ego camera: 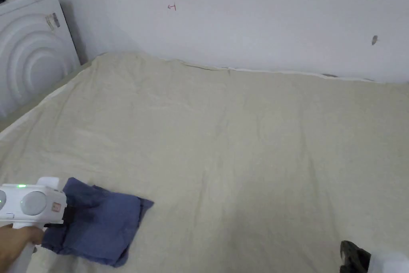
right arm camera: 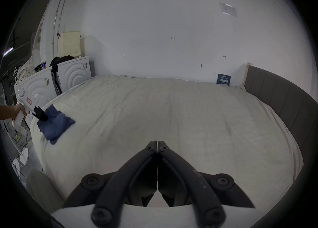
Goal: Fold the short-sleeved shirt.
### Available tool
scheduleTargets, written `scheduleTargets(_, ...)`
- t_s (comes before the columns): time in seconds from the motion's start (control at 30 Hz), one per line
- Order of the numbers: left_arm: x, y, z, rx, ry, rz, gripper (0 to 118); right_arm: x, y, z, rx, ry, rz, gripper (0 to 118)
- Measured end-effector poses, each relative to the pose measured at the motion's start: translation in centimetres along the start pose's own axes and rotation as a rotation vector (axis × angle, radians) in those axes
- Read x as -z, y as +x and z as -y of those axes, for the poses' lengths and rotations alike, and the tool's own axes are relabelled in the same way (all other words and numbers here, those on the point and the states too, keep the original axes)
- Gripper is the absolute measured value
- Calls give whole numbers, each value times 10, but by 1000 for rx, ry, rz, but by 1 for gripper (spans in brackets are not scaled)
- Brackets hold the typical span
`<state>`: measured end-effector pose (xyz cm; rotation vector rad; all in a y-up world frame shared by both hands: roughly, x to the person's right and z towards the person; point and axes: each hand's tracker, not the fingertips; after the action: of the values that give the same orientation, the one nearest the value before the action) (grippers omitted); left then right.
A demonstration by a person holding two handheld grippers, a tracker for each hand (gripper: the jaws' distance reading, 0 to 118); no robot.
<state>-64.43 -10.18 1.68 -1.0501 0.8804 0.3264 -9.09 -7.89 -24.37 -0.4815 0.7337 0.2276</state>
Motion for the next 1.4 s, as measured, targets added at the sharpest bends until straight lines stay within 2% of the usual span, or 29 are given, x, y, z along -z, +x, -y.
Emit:
scheduleTargets(0.1,11,-22,-3,-35,-13,-9,18,14,-8,-2,-6,-20,-7,2)
scheduleTargets(0.17,21,-30,-3,-44,-6,39,20,20,-10,-4,-10,-26,-8,2)
scheduleTargets(0.2,20,-29,-2,-40,-5,36,29,19,-14,-7,-13,-27,-8,2)
scheduleTargets(0.23,19,-26,0,-35,0,24,46,17,-17,-10,-13,-26,-7,2)
scheduleTargets(0.27,17,-26,1,-36,5,17,72,17,-17,-11,-12,-24,-7,2)
scheduleTargets(0.3,12,-19,-5,-41,5,20,103,16,-17,-12,-9,-21,-10,2)
scheduleTargets(0.33,5,-17,-3,-57,11,27,118,13,-16,-14,-2,-13,-15,2)
scheduleTargets(0.47,-34,-6,-4,-107,149,71,110,-3,-10,-23,5,24,-15,2)
scheduleTargets(0.53,-67,5,-5,-130,183,97,110,-15,-3,-30,7,56,-14,2)
scheduleTargets(0.63,-125,28,-7,-150,346,129,110,-40,10,-45,8,124,6,2)
scheduleTargets(0.77,-218,77,2,-134,579,207,110,-77,30,-68,-11,225,66,2)
scheduleTargets(0.97,-309,165,18,-78,910,279,110,-135,62,-98,-30,358,158,2)
scheduleTargets(1.1,-343,226,40,-75,1053,297,110,-167,85,-107,-35,425,212,2)
scheduleTargets(1.23,-349,274,58,-49,1148,317,108,-192,105,-110,-40,474,273,2)
scheduleTargets(1.37,-342,306,72,-38,1158,339,93,-204,124,-107,-21,504,304,2)
scheduleTargets(1.4,-339,312,76,-34,1159,341,82,-203,128,-106,-18,505,306,2)
